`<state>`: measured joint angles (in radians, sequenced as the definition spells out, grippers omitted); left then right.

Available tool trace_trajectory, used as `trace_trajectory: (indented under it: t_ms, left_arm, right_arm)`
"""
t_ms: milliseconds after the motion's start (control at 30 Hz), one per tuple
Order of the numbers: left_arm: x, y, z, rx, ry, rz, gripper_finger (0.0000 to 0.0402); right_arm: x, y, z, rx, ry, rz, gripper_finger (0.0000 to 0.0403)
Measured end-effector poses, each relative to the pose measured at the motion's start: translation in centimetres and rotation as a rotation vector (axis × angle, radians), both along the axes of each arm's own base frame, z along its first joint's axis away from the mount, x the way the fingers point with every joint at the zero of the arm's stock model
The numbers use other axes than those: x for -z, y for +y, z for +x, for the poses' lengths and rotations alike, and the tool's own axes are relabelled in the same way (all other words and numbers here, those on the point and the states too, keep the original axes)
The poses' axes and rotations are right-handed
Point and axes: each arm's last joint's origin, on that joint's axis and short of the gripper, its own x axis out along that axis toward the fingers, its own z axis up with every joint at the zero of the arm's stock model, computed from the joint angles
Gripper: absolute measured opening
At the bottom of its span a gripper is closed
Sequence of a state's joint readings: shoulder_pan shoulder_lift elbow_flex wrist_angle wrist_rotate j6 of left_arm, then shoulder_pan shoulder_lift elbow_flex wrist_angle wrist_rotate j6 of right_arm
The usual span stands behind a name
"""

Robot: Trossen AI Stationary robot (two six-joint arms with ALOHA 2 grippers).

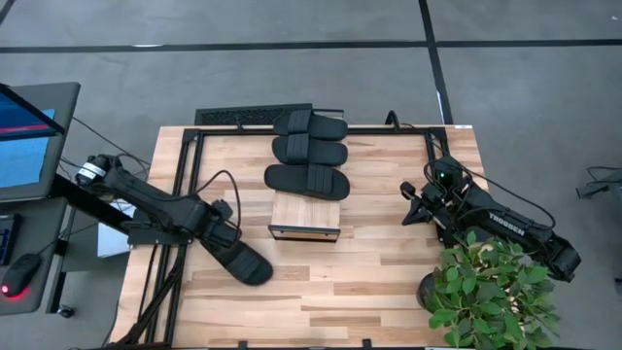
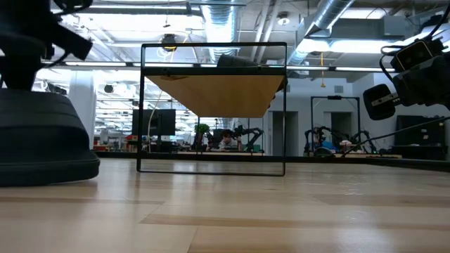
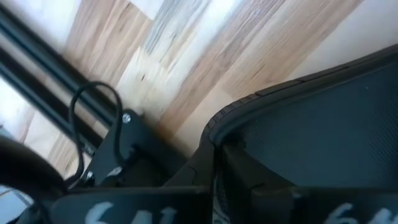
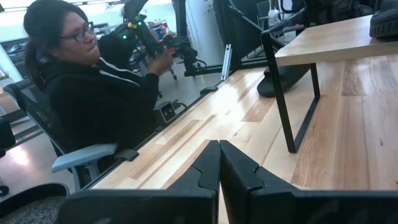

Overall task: Pick and place slides into the shelf
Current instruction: Put the black slide on the shelf

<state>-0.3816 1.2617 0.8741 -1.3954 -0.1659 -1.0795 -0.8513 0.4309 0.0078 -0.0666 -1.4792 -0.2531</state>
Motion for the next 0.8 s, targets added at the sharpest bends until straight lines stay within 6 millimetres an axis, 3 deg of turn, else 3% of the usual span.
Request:
trace_trajectory:
  t_ms: [800]
  left_arm:
    - [-5.1, -3.4, -1.1, -0.142, -0.054, -0.047, 0.0]
  right_arm:
    - [0.0, 0.0, 0.0, 0.0, 0.0, 0.0, 0.0]
